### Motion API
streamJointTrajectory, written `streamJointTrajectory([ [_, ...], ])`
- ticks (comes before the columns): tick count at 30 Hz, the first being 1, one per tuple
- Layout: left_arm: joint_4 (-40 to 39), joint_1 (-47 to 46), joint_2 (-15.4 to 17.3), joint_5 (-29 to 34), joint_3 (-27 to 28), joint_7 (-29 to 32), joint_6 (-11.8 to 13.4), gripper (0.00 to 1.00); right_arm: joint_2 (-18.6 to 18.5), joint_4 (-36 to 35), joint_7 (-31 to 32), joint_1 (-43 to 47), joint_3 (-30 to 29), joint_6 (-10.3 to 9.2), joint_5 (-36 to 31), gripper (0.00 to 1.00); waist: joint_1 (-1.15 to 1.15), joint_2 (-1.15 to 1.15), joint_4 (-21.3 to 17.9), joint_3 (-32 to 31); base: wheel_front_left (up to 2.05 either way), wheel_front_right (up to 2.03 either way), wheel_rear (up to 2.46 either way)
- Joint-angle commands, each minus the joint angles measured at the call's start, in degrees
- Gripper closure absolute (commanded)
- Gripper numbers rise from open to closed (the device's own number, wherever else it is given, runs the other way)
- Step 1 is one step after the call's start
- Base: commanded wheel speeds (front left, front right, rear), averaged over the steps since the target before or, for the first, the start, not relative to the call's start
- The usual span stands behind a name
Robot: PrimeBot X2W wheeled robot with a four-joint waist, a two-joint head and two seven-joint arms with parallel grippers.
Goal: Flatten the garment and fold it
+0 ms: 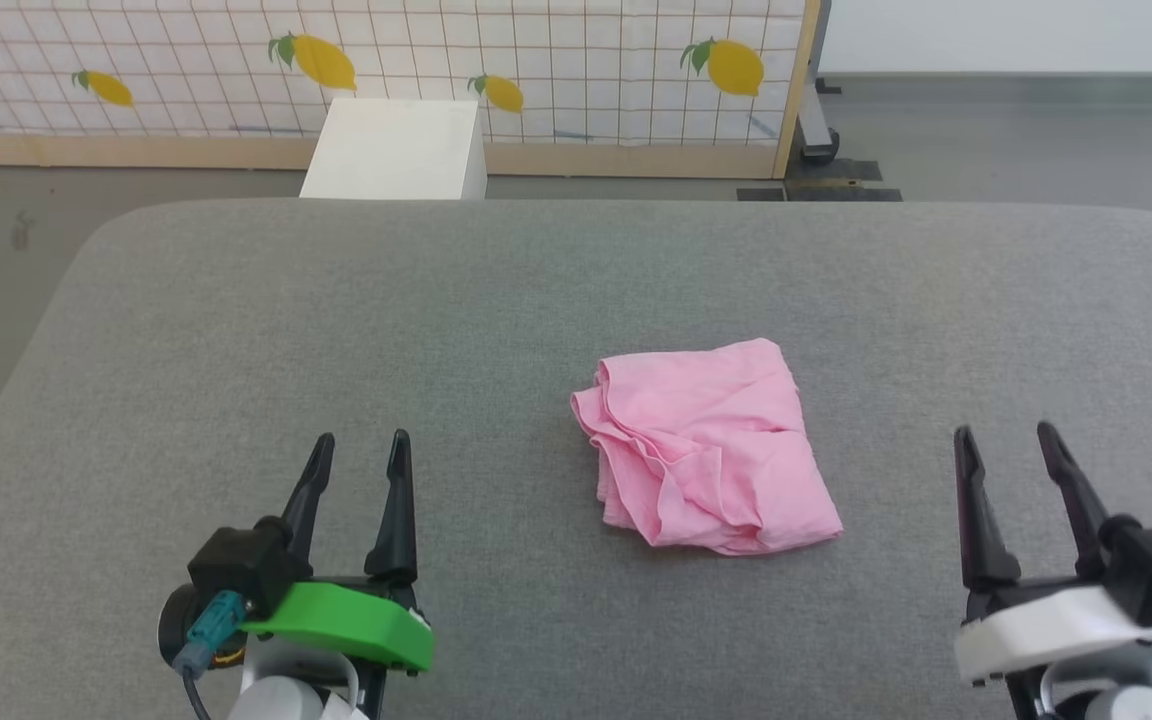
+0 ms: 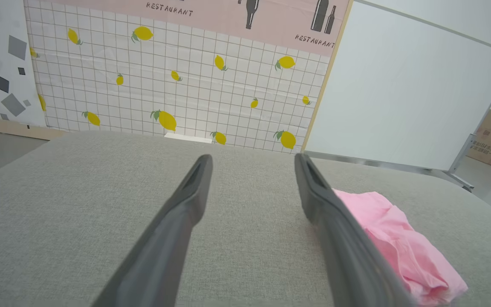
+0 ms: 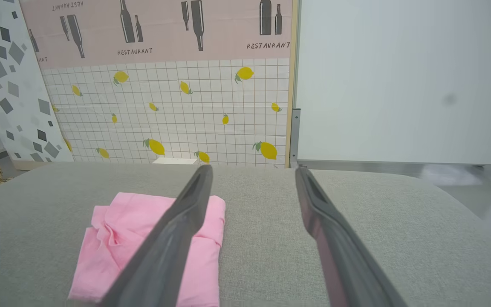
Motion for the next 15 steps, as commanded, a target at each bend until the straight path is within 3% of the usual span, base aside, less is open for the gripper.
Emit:
streamJointTrajectory([
  [1,0.4,1.1,-0.1,0.7,0.0,-0.2,0.1,0.00,0.0,0.3,-0.7,1.1,0.0,-0.08,-0.6,0.00,0.00,0.00,-0.2,-0.3,0.00,0.00,0.00],
  [15,2.2,1.6,-0.1,1.6,-0.2,-0.2,0.2,0.00,0.0,0.9,-2.0,4.4,-0.9,-0.08,-0.2,0.00,0.00,0.00,-0.1,-0.7,0.00,0.00,0.00],
])
